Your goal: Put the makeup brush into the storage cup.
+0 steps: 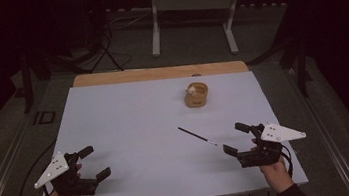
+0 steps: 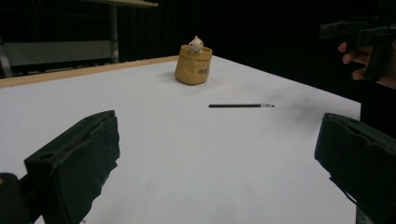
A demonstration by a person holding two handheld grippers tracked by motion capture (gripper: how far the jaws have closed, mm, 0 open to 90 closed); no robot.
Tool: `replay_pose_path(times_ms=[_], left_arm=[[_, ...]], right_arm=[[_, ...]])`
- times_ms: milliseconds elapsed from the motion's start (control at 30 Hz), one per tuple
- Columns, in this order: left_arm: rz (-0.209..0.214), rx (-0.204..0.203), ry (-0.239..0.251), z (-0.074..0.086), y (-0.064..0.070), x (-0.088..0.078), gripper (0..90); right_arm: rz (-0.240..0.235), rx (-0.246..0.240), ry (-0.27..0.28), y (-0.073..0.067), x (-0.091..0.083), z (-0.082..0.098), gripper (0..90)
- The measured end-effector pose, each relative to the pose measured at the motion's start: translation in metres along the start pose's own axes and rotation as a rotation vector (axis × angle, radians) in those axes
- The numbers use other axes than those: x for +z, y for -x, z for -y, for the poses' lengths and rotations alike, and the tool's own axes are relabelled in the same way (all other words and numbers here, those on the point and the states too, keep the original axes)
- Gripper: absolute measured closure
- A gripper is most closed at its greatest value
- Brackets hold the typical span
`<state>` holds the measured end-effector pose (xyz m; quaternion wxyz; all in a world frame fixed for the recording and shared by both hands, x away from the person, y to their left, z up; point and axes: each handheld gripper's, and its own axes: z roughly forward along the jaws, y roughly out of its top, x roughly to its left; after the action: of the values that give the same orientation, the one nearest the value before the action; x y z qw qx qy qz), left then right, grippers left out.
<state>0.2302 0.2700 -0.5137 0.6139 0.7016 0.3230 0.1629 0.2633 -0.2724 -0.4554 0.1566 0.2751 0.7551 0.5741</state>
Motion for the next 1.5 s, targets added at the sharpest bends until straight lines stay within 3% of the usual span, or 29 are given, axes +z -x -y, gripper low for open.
replay_pose_path(times_ms=[67,133,200,333,533,600,733,1100,1200,1233,1400,1433,1500], left_arm=[[0.002,-0.002,0.003,0.000,0.000,0.000,0.2],[-0.003,-0.003,0.002,0.000,0.000,0.000,0.2],[-0.005,-0.005,0.003,0.000,0.000,-0.001,0.2],[-0.004,-0.007,0.002,0.000,0.001,0.000,0.2],[-0.007,-0.013,0.000,0.000,0.001,-0.001,0.2],[-0.009,-0.014,0.002,0.000,0.000,-0.001,0.2],[-0.007,-0.018,0.005,0.000,0.000,-0.002,0.2],[-0.009,-0.017,0.006,0.000,0.001,-0.004,0.2],[-0.007,-0.020,0.008,0.001,0.001,-0.004,0.2],[-0.009,-0.023,0.011,0.001,0.001,-0.005,0.2],[-0.009,-0.024,0.012,0.001,0.001,-0.005,0.2],[-0.009,-0.022,0.012,0.001,0.001,-0.005,0.2],[-0.009,-0.021,0.008,0.001,0.001,-0.005,0.2]], right_arm=[[-0.008,0.007,-0.026,0.000,0.002,-0.005,13.0],[-0.007,-0.006,-0.023,0.001,0.005,-0.011,13.1],[-0.028,0.021,-0.035,0.005,0.008,-0.017,13.2],[-0.038,0.030,-0.029,0.011,0.015,-0.029,13.0],[-0.010,0.015,-0.049,0.017,0.030,-0.046,12.6],[-0.037,0.018,-0.059,0.020,0.036,-0.051,12.6],[-0.046,-0.006,-0.103,0.020,0.050,-0.056,12.6],[-0.088,-0.028,-0.320,0.022,0.101,-0.051,16.9],[-0.088,-0.029,-0.362,0.024,0.107,-0.049,17.8],[-0.091,-0.026,-0.407,0.026,0.113,-0.047,18.7],[-0.088,-0.033,-0.465,0.031,0.119,-0.042,23.9],[-0.088,-0.029,-0.495,0.034,0.121,-0.039,30.1],[-0.100,-0.030,-0.529,0.037,0.123,-0.036,33.0]])
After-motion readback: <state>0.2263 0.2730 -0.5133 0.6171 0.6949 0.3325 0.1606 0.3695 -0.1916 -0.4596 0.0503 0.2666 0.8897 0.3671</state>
